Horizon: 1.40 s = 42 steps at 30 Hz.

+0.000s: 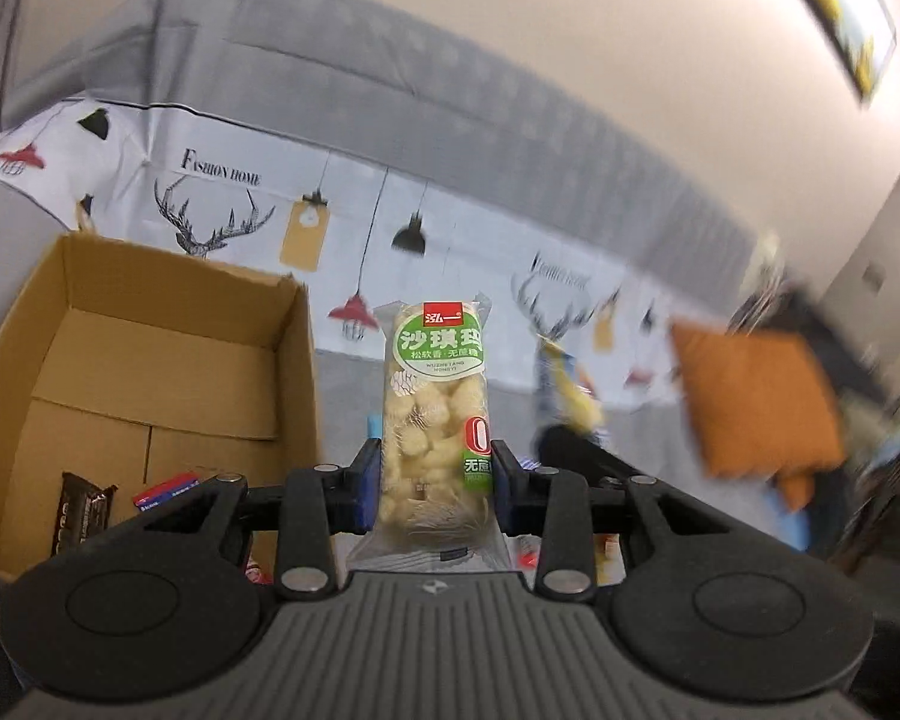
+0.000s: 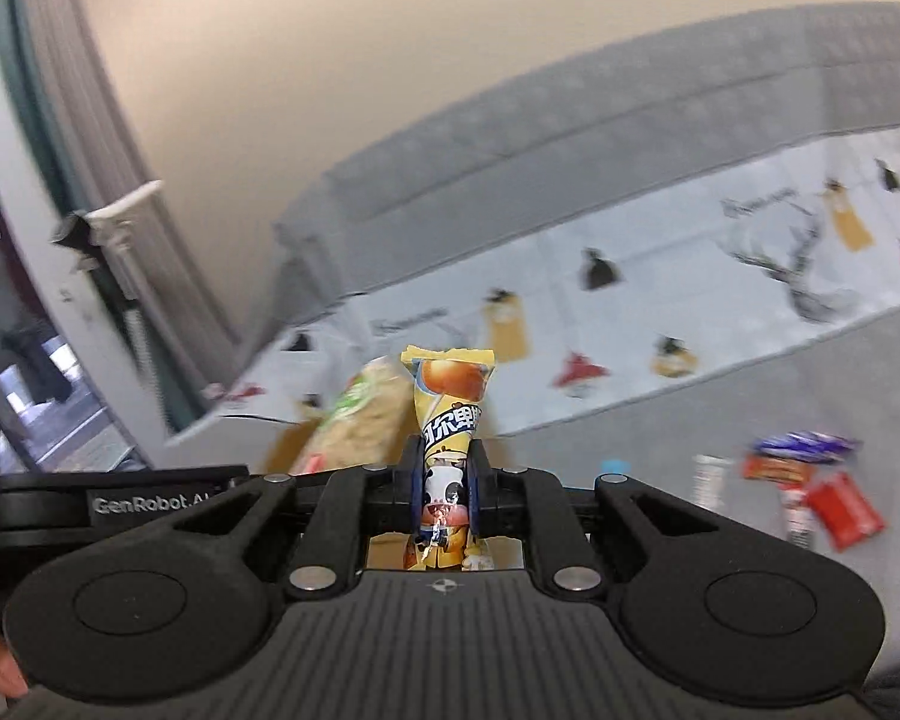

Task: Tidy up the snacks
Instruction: 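Move both snacks over the box and release them inside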

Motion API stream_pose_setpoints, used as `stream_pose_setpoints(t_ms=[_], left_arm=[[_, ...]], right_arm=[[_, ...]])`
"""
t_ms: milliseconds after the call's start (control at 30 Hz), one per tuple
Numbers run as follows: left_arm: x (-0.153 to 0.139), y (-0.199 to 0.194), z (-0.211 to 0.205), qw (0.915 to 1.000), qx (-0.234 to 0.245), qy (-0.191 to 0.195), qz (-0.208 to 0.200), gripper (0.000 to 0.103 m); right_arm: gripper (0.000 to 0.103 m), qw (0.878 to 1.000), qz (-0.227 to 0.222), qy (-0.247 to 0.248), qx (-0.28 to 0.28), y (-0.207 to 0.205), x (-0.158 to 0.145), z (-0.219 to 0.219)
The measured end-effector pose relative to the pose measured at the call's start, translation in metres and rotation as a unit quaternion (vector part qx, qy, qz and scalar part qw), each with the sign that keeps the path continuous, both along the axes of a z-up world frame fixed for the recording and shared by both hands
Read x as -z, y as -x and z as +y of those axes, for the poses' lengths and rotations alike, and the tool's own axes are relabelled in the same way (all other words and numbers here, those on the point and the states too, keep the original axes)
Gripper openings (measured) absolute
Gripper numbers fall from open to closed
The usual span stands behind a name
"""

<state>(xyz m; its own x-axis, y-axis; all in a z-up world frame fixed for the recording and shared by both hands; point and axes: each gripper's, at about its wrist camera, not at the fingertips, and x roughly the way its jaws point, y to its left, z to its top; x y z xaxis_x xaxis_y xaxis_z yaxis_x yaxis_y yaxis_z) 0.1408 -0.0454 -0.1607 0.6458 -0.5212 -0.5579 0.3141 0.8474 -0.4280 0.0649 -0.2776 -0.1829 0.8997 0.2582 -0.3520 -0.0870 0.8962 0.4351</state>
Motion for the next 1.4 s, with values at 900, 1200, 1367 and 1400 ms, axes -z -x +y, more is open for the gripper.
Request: stream_pose_setpoints(t_ms=[900, 1200, 1367, 1400], left_arm=[[0.119, -0.044, 0.083, 0.9703, -0.133, -0.196, 0.049, 0.062], [0.088, -0.019, 0.019, 0.9841, -0.041, -0.172, -0.022, 0.085], [0.105, -0.020, -0.072, 0.9825, 0.037, -0.182, -0.011, 0.085], [0.110, -0.022, -0.090, 0.9819, 0.051, -0.182, -0.013, 0.085]], right_arm=[[0.076, 0.986, 0.123, 0.090, -0.065, -0.088, 0.118, 0.121], [0.087, 0.993, 0.046, 0.109, 0.024, -0.035, 0.101, 0.031], [0.087, 0.984, 0.077, 0.112, 0.112, -0.018, 0.126, -0.054], [0.087, 0.983, 0.082, 0.108, 0.126, -0.016, 0.129, -0.070]])
